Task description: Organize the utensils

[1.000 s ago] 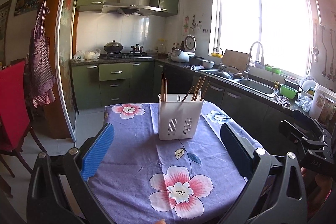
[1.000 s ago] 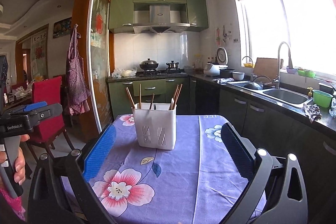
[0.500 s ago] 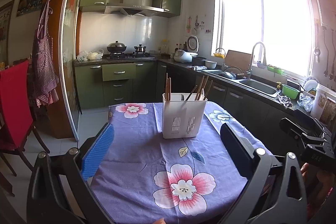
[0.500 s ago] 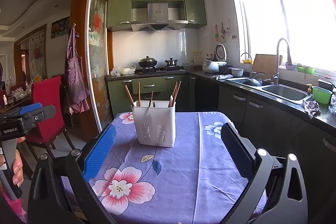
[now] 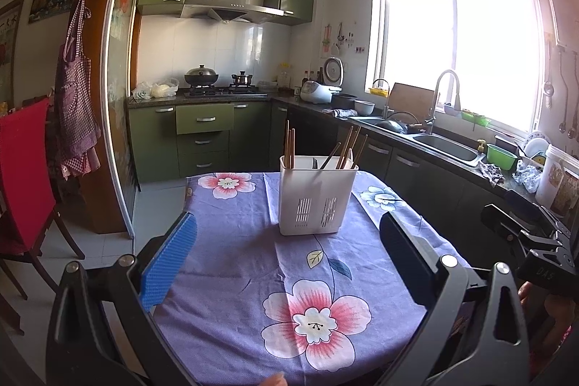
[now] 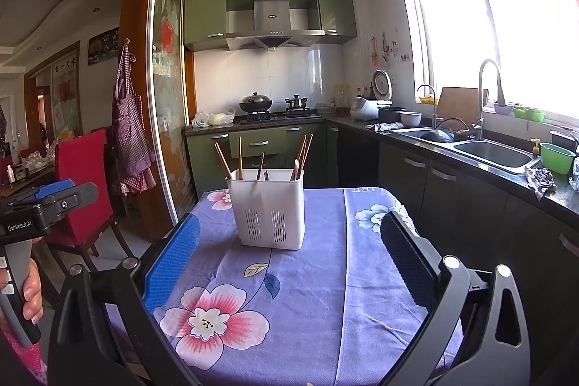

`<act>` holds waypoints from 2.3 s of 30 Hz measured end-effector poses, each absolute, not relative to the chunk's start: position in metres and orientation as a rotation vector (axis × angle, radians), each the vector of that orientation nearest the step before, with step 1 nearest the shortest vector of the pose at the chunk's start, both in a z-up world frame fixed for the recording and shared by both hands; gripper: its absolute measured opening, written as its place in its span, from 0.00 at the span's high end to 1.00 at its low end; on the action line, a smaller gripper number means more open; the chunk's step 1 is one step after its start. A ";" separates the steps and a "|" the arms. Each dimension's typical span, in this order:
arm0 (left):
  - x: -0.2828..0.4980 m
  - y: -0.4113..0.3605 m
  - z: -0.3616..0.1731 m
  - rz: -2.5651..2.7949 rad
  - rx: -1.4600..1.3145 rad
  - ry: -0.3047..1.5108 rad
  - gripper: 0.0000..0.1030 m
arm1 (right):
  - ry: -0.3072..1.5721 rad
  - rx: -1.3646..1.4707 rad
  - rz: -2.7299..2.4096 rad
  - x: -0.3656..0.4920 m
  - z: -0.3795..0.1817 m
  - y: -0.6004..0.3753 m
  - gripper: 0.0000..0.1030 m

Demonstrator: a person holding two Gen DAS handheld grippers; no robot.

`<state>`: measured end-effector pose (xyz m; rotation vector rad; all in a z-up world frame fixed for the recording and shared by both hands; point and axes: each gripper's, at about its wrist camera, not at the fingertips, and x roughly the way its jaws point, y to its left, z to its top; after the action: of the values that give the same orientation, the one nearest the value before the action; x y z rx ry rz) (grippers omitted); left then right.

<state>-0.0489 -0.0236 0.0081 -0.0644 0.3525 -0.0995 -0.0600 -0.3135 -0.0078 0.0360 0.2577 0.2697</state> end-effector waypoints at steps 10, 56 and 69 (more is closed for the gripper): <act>-0.049 -0.026 0.009 -0.107 -0.045 0.355 0.07 | 0.266 0.038 0.275 -0.059 -0.008 -0.313 0.04; -0.045 -0.026 0.007 -0.123 -0.065 0.391 0.07 | 0.291 0.024 0.274 -0.050 -0.015 -0.308 0.04; -0.041 -0.031 0.003 -0.096 -0.030 0.384 0.07 | 0.299 0.024 0.273 -0.049 -0.018 -0.307 0.04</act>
<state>-0.0412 -0.0310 0.0033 -0.0299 0.3841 -0.0959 -0.0491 -0.3066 -0.0175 0.0242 0.2994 0.2729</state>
